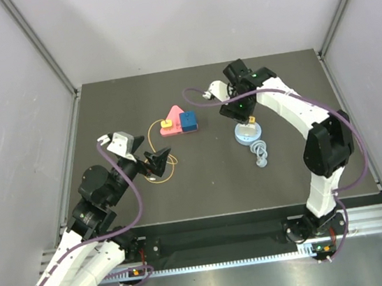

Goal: Insert the plug

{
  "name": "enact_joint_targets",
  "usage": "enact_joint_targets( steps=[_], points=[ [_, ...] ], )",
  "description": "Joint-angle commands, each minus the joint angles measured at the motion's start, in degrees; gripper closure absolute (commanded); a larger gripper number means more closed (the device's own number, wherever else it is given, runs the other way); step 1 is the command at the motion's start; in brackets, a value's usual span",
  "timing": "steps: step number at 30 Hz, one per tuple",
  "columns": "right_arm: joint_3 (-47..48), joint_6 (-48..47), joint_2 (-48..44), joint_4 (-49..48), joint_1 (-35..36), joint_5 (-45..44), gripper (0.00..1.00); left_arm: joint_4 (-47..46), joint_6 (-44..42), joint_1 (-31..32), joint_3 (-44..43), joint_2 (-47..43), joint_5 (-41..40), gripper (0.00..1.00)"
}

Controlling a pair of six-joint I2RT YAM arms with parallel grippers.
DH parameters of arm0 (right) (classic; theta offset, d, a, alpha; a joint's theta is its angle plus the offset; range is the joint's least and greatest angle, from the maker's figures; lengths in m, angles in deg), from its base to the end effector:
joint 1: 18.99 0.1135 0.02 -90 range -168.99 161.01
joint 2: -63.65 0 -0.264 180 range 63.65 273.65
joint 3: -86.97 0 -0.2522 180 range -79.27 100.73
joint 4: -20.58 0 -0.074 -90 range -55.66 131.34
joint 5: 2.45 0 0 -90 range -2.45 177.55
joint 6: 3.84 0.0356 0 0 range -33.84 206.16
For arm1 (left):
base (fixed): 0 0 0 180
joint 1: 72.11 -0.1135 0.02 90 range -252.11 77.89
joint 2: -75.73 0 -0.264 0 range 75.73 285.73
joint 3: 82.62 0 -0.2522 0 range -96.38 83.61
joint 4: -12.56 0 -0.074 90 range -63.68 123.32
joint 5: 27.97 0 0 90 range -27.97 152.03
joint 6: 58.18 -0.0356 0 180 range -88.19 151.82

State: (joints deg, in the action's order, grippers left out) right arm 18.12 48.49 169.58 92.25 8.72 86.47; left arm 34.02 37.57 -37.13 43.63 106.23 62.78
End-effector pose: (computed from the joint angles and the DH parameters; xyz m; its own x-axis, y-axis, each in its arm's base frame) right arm 0.3433 0.1795 0.2898 -0.3624 -0.8805 -0.3057 -0.8587 0.4429 -0.2578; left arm 0.1094 -0.0771 0.3505 -0.0330 -0.0991 -0.9945 0.5836 0.8059 -0.0997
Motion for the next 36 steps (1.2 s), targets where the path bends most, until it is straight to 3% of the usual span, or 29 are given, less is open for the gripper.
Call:
enact_joint_targets(
  steps=[1,5,7,8,9,11,13,18,24,30,36],
  points=[
    [1.5,7.5,-8.3,-3.6,0.8,-0.1,0.42,-2.4,-0.5,0.2,0.3,-0.1,-0.1,0.02],
    [-10.4,16.8,-20.5,-16.4,0.8,3.6,0.35,-2.2,0.1,0.2,0.2,1.0,0.1,0.02],
    [-19.4,25.7,-25.0,-26.1,0.9,3.9,0.07,-2.2,1.0,0.2,-0.2,1.9,0.1,0.02],
    [-22.3,30.2,-29.1,-29.5,0.9,3.8,0.01,-2.3,1.5,0.3,-0.4,2.4,0.1,0.02],
    [-25.3,39.1,-31.2,-32.3,0.9,5.6,0.0,-2.3,2.0,0.1,-0.6,2.7,0.2,0.02],
    [-35.5,47.7,-37.4,-39.6,0.9,7.7,0.0,-2.9,3.5,0.1,-1.4,4.9,0.9,0.02],
    [-37.7,51.8,-42.2,-41.4,0.9,6.3,0.0,-2.2,4.9,0.1,-2.5,6.2,1.9,0.02],
    [-38.1,56.1,-48.6,-36.6,0.9,3.1,0.0,-1.0,9.6,0.2,-6.6,9.9,7.4,0.02],
    [-39.9,61.3,-57.8,-34.3,0.8,-1.3,0.0,2.1,14.8,0.1,-13.4,12.8,8.5,0.02],
    [-44.1,69.3,-63.6,-34.9,0.9,-3.7,0.0,-4.0,23.8,0.1,-12.4,12.2,11.0,0.02],
    [-43.2,68.3,-68.2,-34.9,0.8,-8.1,0.0,-3.6,24.8,0.2,-11.8,11.6,11.6,0.01]
  ],
)
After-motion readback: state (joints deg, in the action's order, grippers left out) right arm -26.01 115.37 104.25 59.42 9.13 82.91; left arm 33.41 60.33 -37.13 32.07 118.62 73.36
